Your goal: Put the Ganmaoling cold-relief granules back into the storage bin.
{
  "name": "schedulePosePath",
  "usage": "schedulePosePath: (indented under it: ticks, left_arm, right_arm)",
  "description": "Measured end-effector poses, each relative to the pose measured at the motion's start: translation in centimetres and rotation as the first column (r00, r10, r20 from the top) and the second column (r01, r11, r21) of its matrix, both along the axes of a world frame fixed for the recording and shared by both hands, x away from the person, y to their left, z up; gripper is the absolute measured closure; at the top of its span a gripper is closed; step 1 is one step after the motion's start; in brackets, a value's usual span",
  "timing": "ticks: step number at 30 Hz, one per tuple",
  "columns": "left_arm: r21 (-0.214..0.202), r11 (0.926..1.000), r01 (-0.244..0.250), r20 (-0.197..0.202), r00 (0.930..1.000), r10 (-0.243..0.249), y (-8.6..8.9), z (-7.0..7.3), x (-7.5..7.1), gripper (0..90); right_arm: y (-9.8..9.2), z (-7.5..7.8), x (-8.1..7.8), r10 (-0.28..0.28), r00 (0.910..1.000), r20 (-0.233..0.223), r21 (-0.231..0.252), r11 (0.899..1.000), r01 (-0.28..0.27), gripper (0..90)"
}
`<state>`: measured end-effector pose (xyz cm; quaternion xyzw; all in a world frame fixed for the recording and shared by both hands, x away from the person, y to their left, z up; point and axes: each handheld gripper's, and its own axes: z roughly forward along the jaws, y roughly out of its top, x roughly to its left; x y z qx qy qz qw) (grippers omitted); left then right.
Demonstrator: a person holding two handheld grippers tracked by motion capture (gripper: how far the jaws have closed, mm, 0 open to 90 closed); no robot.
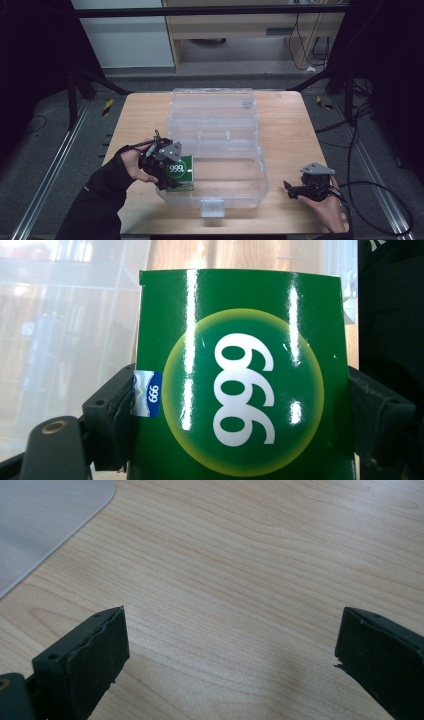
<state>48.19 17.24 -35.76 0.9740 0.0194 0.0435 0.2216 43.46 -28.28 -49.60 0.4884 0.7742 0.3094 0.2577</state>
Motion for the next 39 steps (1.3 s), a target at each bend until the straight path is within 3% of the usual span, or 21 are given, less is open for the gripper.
schedulePosePath:
  ticks: [5, 10, 26, 30, 33, 36, 39]
  left_arm:
    - [-0.013, 0.9999, 0.003, -0.029, 0.9996, -0.003, 0.3, -1.2, 0.0, 15.2]
    - [-0.001, 1.0000, 0.010, -0.040, 0.9992, -0.010, 0.3, -1.9, 0.1, 14.9]
    - [0.021, 0.9998, 0.008, -0.041, 0.9991, -0.007, 0.3, -3.5, 0.1, 13.1]
    - [0.024, 0.9997, 0.005, -0.038, 0.9993, -0.004, 0.2, -3.4, 0.0, 12.8]
    - [-0.030, 0.9995, -0.006, -0.033, 0.9995, 0.005, 0.6, -2.3, -0.1, 11.8]
    - [-0.036, 0.9990, -0.025, -0.030, 0.9993, 0.024, 0.9, -1.5, -0.4, 12.3]
    - [-0.073, 0.9972, -0.019, 0.018, 0.9996, 0.021, 1.5, -0.1, -0.5, 13.7]
  right_arm:
    - [0.1, -0.1, 0.0, 0.003, 1.0000, -0.003, -0.001, 1.000, -0.003, 1.3]
    - [0.1, -0.1, 0.0, 0.003, 1.0000, -0.009, -0.001, 1.000, -0.003, 1.3]
    - [0.1, -0.2, 0.0, 0.010, 0.9998, -0.018, -0.007, 1.000, -0.010, 1.0]
    - [0.1, -0.2, 0.1, 0.012, 0.9998, -0.014, -0.007, 1.000, -0.012, 1.0]
    - [0.1, -0.2, 0.1, 0.007, 0.9998, -0.017, -0.007, 1.000, -0.007, 0.6]
    - [0.1, -0.1, 0.1, 0.007, 0.9998, -0.017, -0.010, 1.000, -0.007, 0.6]
    - [0.0, -0.1, 0.1, 0.005, 0.9999, -0.014, -0.010, 1.000, -0.006, 0.6]
